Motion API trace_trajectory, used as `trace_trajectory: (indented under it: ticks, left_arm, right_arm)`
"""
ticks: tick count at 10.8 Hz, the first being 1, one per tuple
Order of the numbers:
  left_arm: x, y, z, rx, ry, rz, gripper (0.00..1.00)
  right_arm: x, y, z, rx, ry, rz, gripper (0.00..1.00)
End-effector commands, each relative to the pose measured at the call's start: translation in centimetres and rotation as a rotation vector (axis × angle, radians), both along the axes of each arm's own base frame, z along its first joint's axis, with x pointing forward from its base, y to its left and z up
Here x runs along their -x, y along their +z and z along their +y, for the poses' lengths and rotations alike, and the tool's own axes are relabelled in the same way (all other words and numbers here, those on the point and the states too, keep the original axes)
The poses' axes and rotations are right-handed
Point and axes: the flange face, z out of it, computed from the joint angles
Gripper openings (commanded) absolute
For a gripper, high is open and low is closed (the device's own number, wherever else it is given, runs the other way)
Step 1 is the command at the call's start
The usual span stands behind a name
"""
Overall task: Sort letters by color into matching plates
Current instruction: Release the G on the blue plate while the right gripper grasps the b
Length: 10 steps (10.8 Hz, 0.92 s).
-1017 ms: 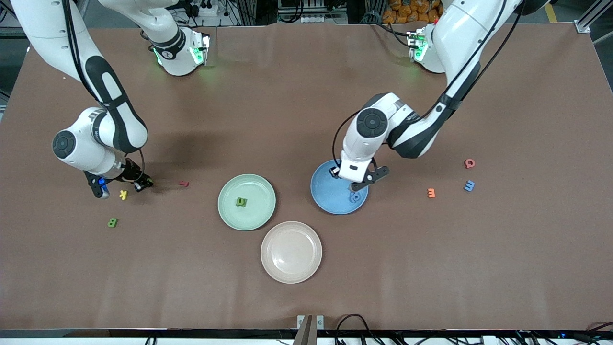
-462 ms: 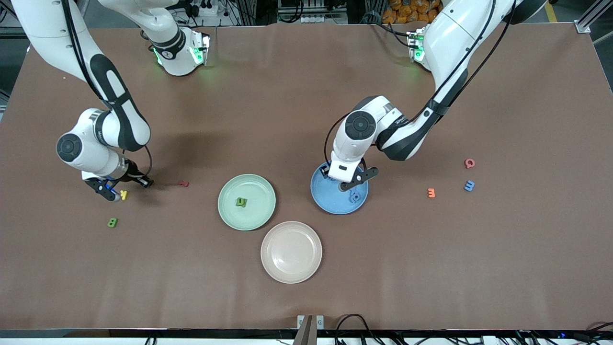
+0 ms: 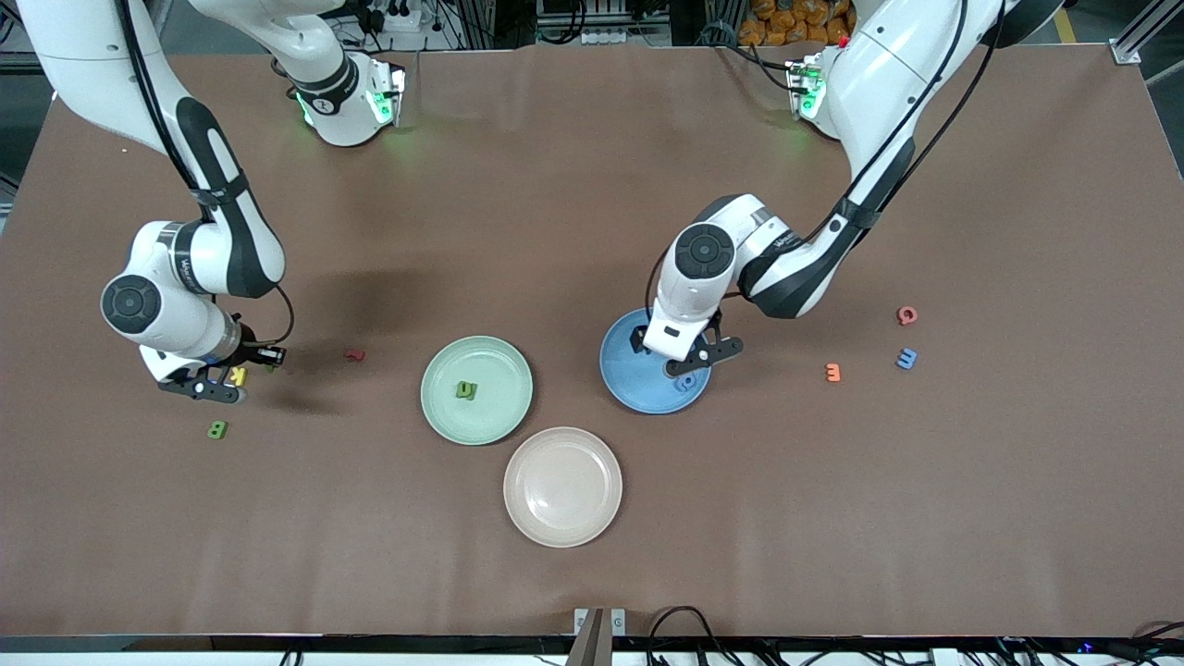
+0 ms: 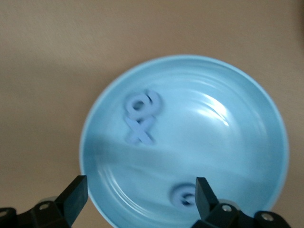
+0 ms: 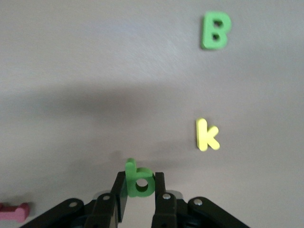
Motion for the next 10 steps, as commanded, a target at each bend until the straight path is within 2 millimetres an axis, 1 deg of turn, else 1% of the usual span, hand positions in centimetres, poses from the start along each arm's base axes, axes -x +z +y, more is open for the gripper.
trace_trajectory:
  ticks: [1,3,4,5,7,8,10]
  left_arm:
    - [-0.8,0.0,4.5,-0.081,-0.147,-0.031,1.0]
    - [-1.4,0.7,7.8,-0.104,-0.195,-0.028,1.0]
    - [-2.0,1.0,10.1,-0.112,-0.234,-0.025,1.0]
    - [-2.8,1.5,12.9,-0.119,-0.268,-0.02,1.0]
    - [-3.5,2.5,18.2,-0.11,-0.334,-0.006,1.0]
    - [-4.1,3.2,20.4,-0.08,-0.355,-0.004,1.0]
    - [-4.8,4.2,24.0,-0.04,-0.382,-0.005,1.0]
  right_arm:
    - [-1.9,1.9,2.6,0.0,0.166,0.001,0.16]
    - [-2.8,2.7,5.7,-0.021,0.223,-0.006,0.16]
    - [-2.9,2.7,7.2,-0.032,0.24,-0.006,0.16]
    - [-3.0,2.8,8.5,-0.04,0.255,-0.013,0.16]
    - [-3.2,3.2,11.0,-0.054,0.292,-0.009,0.16]
    - [-3.5,3.5,12.3,-0.058,0.309,0.013,0.16]
    - [-4.1,4.3,14.5,-0.069,0.339,0.028,0.16]
